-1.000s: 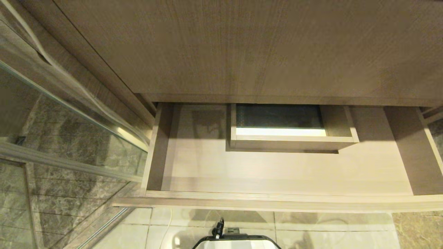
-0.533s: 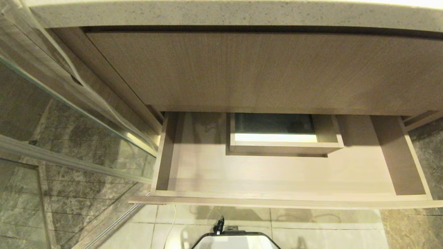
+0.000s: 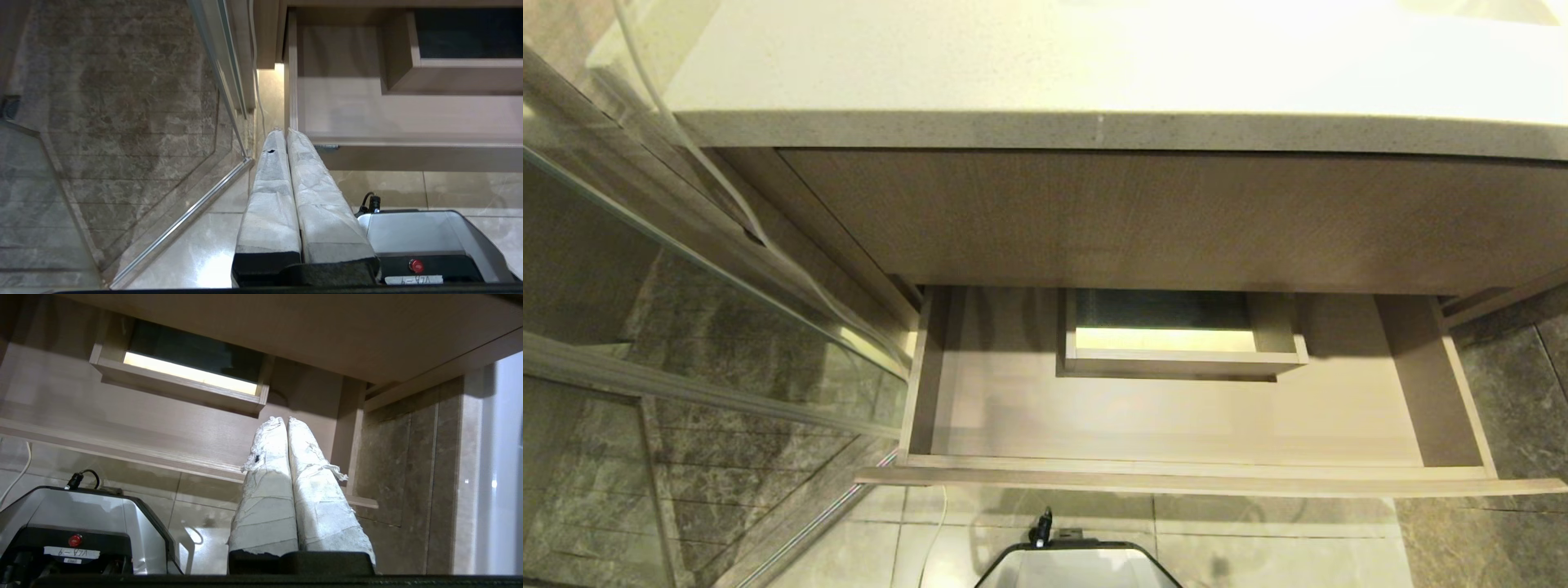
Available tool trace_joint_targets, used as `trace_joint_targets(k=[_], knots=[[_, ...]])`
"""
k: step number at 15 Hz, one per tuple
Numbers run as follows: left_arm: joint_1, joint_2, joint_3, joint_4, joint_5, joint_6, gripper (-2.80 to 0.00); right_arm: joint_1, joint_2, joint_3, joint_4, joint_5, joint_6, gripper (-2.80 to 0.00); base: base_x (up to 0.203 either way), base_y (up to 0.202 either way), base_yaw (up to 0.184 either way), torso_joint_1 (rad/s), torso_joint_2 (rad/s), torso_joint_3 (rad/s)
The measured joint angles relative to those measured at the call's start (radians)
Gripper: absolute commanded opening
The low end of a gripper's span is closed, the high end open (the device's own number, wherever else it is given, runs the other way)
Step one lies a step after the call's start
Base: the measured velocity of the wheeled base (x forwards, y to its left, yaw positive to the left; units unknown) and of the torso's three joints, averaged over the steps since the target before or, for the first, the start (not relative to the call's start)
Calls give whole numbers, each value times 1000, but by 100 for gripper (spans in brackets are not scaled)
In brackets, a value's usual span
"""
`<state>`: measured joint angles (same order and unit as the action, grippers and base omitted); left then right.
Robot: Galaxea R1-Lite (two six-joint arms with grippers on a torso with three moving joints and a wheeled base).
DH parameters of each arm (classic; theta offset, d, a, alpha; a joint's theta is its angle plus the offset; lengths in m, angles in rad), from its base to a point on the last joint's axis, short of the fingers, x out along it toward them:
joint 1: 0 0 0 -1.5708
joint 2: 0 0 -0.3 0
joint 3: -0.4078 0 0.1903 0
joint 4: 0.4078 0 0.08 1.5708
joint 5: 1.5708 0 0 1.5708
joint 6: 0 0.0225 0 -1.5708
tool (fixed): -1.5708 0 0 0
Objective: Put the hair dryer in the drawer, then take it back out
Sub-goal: Pick up the hairdryer
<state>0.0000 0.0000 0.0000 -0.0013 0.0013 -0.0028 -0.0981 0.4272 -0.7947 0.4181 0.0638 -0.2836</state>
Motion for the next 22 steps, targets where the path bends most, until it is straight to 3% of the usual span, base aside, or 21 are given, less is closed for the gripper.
trace_joint_targets(k=[11,17,22], knots=[[0,0,0,0,0,0,-280,0,1,1,-32,0,0,-280,0,0,0,280,-531,-256],[0,0,0,0,0,0,-280,-1,13,-17,-26,-1,0,-280,0,0,0,17,-36,-16],[0,0,0,0,0,0,-280,-1,58,-62,-29,-30,0,-280,0,0,0,201,-7,190]])
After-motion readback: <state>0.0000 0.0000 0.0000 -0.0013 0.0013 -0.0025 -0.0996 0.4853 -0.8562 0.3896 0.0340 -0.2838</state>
